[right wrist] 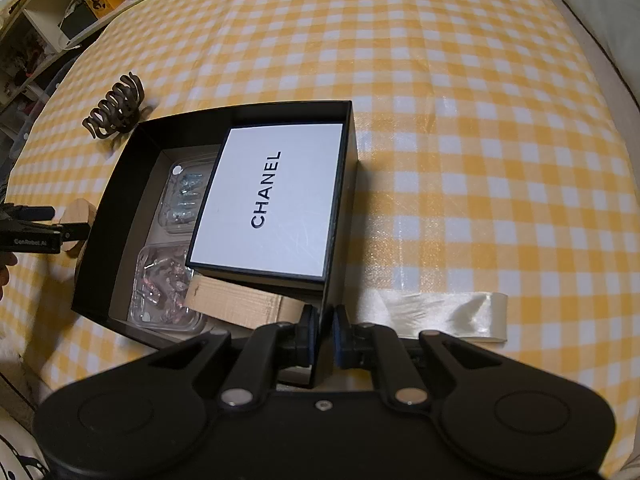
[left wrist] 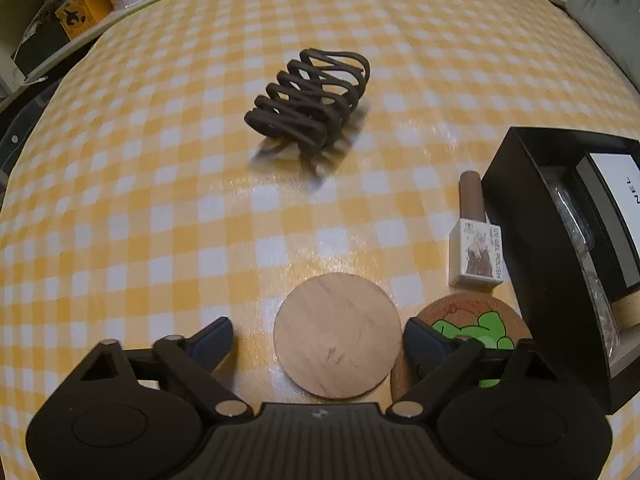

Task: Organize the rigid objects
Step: 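Move the left gripper to the round wooden disc and grasp it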

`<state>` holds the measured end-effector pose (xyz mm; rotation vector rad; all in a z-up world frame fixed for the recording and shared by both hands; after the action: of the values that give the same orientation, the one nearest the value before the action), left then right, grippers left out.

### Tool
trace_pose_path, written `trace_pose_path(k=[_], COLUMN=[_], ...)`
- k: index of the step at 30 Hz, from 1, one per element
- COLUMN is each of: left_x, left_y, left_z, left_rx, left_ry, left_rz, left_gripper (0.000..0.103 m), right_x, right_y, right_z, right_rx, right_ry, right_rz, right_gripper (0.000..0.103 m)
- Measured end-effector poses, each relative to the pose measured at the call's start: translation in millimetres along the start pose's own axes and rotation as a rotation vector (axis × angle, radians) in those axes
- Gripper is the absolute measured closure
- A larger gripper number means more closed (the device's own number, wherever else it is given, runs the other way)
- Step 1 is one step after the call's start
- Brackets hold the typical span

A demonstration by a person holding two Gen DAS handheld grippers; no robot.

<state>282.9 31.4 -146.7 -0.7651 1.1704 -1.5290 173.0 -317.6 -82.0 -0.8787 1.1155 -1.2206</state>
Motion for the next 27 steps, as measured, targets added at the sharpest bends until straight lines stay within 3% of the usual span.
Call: trace_pose_path(k=[6, 8, 15, 17, 21, 24, 27], left_x=[2.4, 3.5, 1.1, -3.7, -7.5, 4.1, 29.0], left_y=[-0.2, -0.3, -1.8, -7.0, -33.4, -55.5, -74.0], left_z=[1.7, 2.3, 5.1, 8.4, 19.2, 24.1, 23.5], left_rx=[0.000, -0.001, 0.017, 0.052, 0.224, 0.313, 0.368], left_ry=[-0.001, -0.004, -0.012, -0.041, -0.108, -0.130, -0.075], left_rz=[-0.018, -0.032, -0.023, 0.002, -0.004, -0.076, -0.142], left_gripper=[0.023, 0.034, 0.035, 0.035, 0.035, 0.035, 0.035], right_x=[0.7, 0.1, 0.0, 0.5, -0.1, 0.6, -0.1], right_y=[-0.2, 0.2, 0.4, 0.2, 0.6, 0.3, 0.7], right_z=[0.3, 0.1, 0.1, 0.2, 0.2, 0.3, 0.3], right_rx=[0.000, 0.000, 0.000, 0.000, 0.000, 0.000, 0.001], right_ry=[-0.002, 0.000, 0.000, 0.000, -0.001, -0.001, 0.000], right_rz=[-0.002, -0.001, -0.001, -0.001, -0.001, -0.002, -0.001], right_gripper=[0.093, 0.093, 0.093, 0.093, 0.093, 0.093, 0.093])
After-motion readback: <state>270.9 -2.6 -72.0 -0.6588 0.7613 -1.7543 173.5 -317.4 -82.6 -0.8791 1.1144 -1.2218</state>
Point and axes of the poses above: each gripper's, at about its wrist camera, not at the fingertips, and y roughly the way its jaws point, x to its right, z to its top, the point moved 4 cm from there along y, roughly the way its jaws point, and after that the axes turned 4 degrees about -x, right-handed, at the moved point
